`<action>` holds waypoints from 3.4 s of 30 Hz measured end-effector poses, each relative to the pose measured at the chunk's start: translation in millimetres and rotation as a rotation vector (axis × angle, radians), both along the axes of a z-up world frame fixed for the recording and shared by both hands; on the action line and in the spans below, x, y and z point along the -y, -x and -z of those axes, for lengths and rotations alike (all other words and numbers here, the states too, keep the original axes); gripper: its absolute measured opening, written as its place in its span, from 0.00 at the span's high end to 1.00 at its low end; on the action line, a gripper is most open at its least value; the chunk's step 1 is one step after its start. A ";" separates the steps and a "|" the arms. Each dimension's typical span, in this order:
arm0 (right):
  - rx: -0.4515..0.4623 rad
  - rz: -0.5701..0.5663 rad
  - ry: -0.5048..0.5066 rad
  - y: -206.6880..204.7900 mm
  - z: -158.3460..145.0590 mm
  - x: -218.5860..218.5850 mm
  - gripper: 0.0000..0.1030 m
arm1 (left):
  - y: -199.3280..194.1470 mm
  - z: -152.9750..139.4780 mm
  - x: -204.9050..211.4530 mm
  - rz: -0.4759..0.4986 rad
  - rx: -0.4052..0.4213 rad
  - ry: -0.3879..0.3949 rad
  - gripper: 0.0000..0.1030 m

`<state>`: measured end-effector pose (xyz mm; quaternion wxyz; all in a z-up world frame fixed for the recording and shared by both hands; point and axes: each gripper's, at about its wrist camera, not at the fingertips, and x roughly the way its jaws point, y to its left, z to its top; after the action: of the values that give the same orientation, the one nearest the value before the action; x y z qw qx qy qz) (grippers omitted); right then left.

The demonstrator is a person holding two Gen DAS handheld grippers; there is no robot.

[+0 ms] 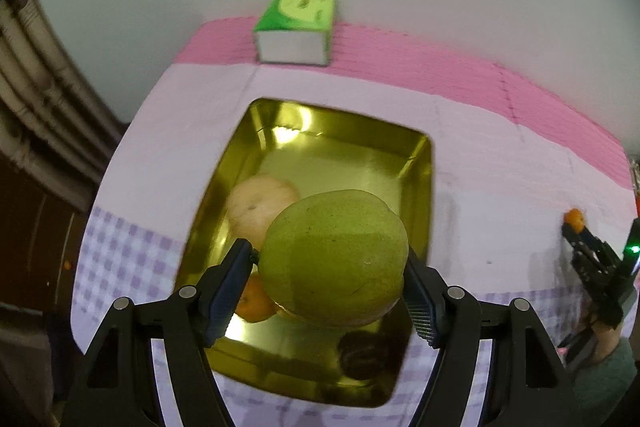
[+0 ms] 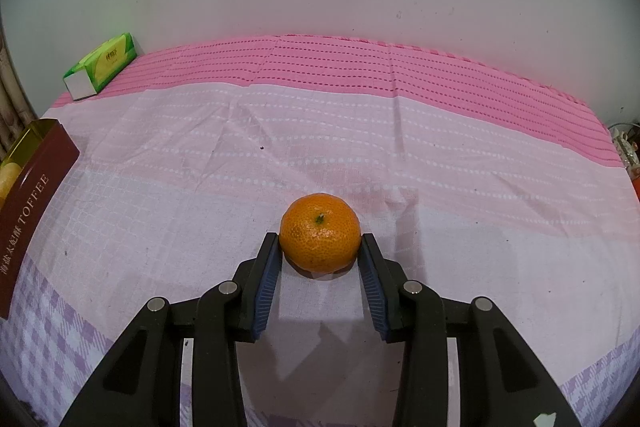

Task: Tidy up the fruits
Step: 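Carry the green pear over the tray with the left gripper and lower it, then open the left gripper to release the pear and withdraw, then carry the tangerine to the tray and lower it with the right gripper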

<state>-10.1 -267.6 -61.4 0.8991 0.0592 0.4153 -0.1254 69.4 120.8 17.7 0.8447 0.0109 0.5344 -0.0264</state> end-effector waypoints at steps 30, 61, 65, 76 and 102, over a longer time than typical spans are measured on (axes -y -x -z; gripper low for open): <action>-0.003 0.000 0.007 -1.3 0.6 -1.6 0.64 | 11.7 13.1 -12.8 -0.012 -0.017 0.003 0.29; -0.012 0.002 0.020 -5.2 -0.3 -1.4 0.65 | 41.7 -2.3 -65.1 -0.141 0.098 -0.059 0.17; -0.018 -0.002 0.026 -6.2 -1.7 -3.6 0.65 | 45.1 1.6 -66.9 -0.139 0.096 -0.066 0.16; 0.000 -0.069 0.011 -3.5 -25.3 -29.8 0.65 | 51.0 4.9 -68.6 -0.135 0.112 -0.082 0.12; 0.023 -0.657 -0.022 -17.3 -78.3 -270.0 0.65 | 75.5 -5.1 -118.7 -0.252 0.118 -0.011 0.11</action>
<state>7.3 2.4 16.9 0.8954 -0.0667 0.4031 0.1768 -6.2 239.5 22.8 0.8712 -0.0501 0.4812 0.0837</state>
